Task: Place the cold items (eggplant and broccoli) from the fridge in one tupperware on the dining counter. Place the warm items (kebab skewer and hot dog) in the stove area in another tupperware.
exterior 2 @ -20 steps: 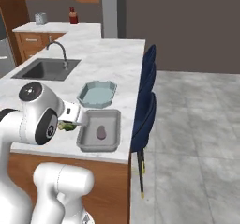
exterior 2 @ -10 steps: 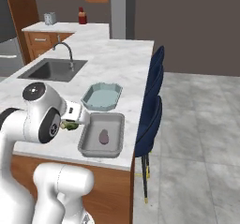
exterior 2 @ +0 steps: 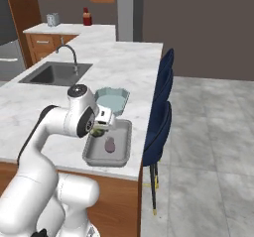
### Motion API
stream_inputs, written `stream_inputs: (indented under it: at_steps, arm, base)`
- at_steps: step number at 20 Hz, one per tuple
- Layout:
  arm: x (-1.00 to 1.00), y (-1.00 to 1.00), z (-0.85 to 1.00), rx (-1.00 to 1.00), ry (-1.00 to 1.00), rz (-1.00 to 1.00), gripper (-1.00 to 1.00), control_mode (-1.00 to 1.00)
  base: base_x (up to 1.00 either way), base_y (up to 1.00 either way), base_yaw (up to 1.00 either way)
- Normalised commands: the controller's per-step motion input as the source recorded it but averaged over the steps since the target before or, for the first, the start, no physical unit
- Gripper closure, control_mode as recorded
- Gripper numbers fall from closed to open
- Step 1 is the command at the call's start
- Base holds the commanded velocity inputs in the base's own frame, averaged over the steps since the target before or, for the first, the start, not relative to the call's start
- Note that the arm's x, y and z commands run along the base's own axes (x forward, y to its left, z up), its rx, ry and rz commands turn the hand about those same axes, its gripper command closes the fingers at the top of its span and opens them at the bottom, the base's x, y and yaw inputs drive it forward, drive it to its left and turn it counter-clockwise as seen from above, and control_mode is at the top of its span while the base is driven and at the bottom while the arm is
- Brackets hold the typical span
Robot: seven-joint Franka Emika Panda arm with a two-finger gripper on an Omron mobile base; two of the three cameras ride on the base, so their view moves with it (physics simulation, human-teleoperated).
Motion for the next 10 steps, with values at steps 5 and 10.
stream_inputs:
  at_steps: [5,10]
  arm:
    - [0.75,-0.04,-0.92,0.00,0.05,0.14,1.00,-1.00]
    - [0.90,-0.02,-0.40,0.00,-0.01,0.10,1.00,-1.00]
  base:
    - [0.00,0.00,0.00]
    - [0.00,0.00,0.00]
